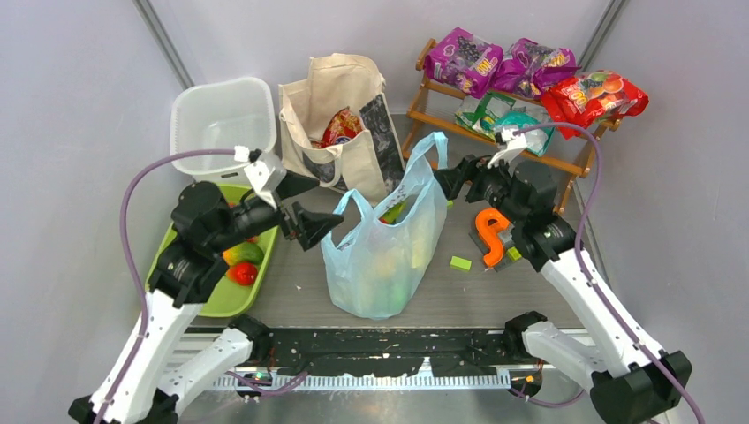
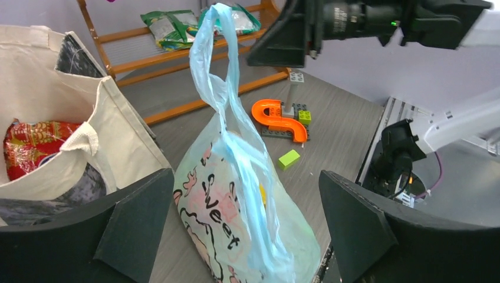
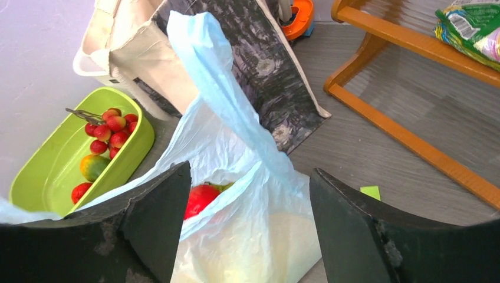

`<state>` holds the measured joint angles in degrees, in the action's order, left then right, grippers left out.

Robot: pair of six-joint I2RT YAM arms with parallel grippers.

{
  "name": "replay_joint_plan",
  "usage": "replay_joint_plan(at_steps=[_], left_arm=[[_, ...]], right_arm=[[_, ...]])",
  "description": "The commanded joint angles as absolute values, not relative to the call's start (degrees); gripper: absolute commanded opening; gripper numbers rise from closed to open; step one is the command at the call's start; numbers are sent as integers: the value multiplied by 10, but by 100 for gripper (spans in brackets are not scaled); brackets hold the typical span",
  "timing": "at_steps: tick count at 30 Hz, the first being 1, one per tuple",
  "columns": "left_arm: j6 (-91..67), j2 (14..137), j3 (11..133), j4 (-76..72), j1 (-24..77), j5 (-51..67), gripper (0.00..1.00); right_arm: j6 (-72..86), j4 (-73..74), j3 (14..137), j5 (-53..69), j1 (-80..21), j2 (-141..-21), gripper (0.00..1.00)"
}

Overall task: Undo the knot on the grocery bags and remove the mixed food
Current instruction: Adjust the takeout bag at the center of the board.

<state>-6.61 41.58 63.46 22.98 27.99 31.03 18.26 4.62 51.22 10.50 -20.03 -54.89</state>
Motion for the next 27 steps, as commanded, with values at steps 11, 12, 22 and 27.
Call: replay_joint_plan(at_steps=[11,12,22,27], left_arm=[[-99,532,695,211,294,344,97],[-99,534,693,211,297,345,96],[-65,536,670,201,355,369,21],[-65,506,636,163,364,463,1]], right_arm=[[273,116,442,52,-219,-482,82],[274,116,441,49,-222,-483,82],[360,62,413,4,-315,-487,75],[388,30,401,-71,-353,-489,75]])
